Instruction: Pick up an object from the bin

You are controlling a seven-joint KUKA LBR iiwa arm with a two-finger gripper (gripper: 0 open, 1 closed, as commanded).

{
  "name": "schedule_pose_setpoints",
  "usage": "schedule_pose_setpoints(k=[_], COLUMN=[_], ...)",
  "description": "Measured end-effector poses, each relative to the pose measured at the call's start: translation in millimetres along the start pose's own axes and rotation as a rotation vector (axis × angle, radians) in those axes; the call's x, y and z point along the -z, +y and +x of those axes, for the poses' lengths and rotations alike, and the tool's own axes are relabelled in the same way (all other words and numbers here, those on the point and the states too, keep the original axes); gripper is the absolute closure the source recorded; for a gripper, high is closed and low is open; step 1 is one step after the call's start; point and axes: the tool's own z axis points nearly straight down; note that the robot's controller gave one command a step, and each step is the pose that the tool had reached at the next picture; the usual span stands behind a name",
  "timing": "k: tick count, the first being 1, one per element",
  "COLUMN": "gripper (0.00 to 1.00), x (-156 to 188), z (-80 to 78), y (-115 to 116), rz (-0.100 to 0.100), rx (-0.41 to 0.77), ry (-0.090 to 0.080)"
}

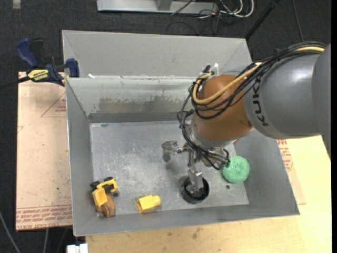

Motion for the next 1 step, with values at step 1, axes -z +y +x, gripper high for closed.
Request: schedule_pose_setpoints(k=[1], gripper=[0.00], x=[0.0], z=[0.0], y=[0.0], rz=[0.000], rx=[0.000], ry=[0.000])
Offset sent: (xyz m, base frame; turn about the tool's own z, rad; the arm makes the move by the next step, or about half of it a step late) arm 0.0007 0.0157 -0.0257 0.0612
